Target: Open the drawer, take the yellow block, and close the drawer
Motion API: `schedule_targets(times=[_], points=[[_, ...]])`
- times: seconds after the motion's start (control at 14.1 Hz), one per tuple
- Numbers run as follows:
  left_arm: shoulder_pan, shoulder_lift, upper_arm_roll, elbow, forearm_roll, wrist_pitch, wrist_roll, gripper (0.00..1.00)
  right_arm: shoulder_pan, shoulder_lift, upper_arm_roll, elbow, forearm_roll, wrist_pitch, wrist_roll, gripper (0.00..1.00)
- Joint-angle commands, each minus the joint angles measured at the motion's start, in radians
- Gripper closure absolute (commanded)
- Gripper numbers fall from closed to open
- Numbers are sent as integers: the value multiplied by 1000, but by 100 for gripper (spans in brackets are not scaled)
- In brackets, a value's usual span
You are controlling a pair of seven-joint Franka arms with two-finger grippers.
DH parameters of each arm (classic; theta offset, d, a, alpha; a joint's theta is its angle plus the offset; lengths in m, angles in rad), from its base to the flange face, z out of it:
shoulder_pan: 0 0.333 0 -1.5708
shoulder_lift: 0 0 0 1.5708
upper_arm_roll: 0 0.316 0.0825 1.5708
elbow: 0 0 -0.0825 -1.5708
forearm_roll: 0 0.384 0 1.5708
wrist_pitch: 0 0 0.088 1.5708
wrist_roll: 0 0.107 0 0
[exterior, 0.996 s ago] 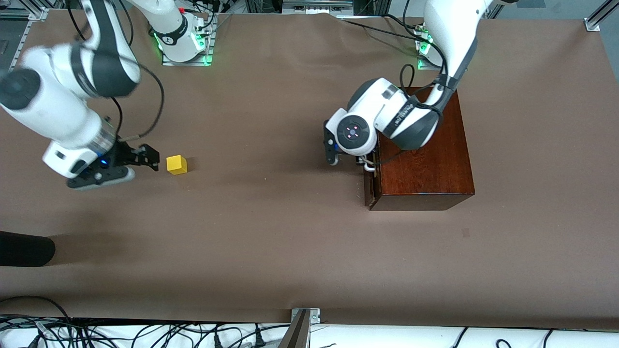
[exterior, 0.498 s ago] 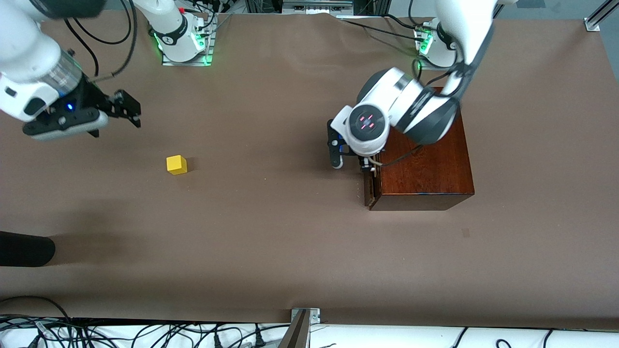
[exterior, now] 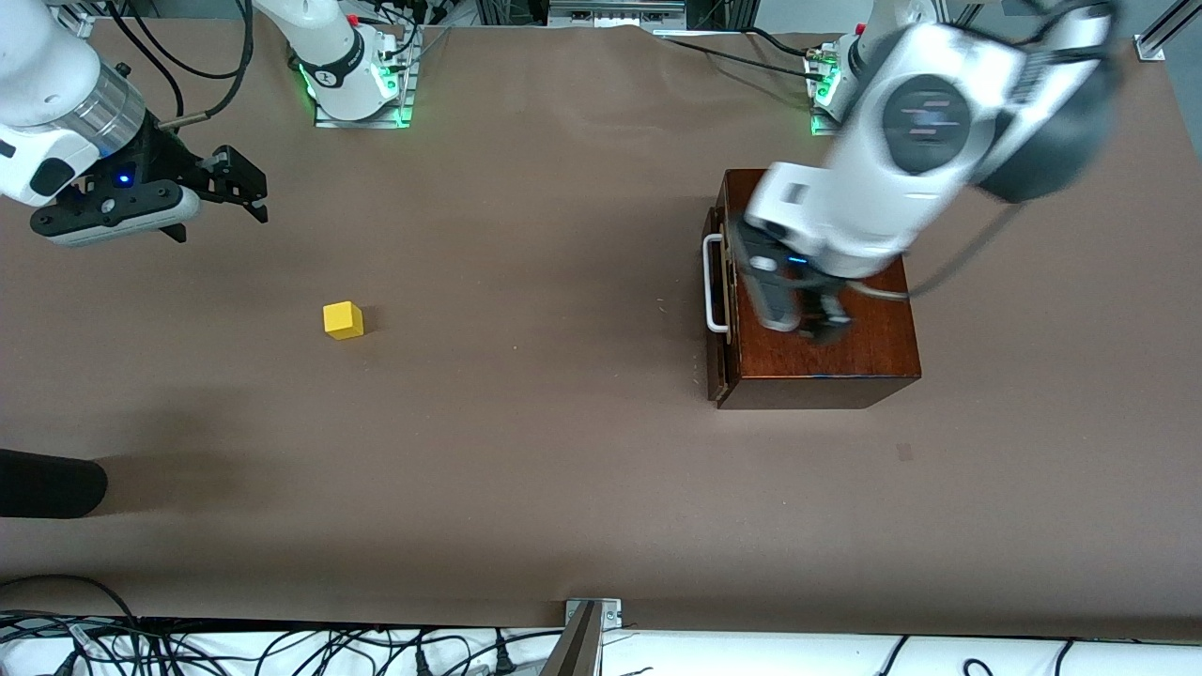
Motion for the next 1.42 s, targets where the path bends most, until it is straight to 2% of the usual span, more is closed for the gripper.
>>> schedule_targets(times=[0.0, 0.14, 0.28, 0.43, 0.64, 1.0, 1.35], points=[[77, -69, 3, -27, 1, -28, -13, 0, -18, -17, 6, 17, 25, -31, 9, 0], [112, -138, 38, -80, -1, -25, -114, 0, -18, -17, 5, 17, 23, -35, 9, 0], [130, -197, 55, -157, 13, -22, -318, 0, -18, -16, -7, 18, 20, -44, 8, 0], [167, -267, 104, -221, -2, -7, -496, 0, -18, -10, -9, 23, 10, -40, 8, 0], [172, -345, 126, -313, -2, 0, -714, 0, -21, -4, -15, 53, 10, -61, 3, 0], [172, -416, 185, -470, -60, 102, -743, 0, -19, 7, -26, 69, -9, -84, -1, 0], [170, -413, 185, -472, -60, 98, -740, 0, -21, 21, -34, 83, -21, -92, 6, 0]])
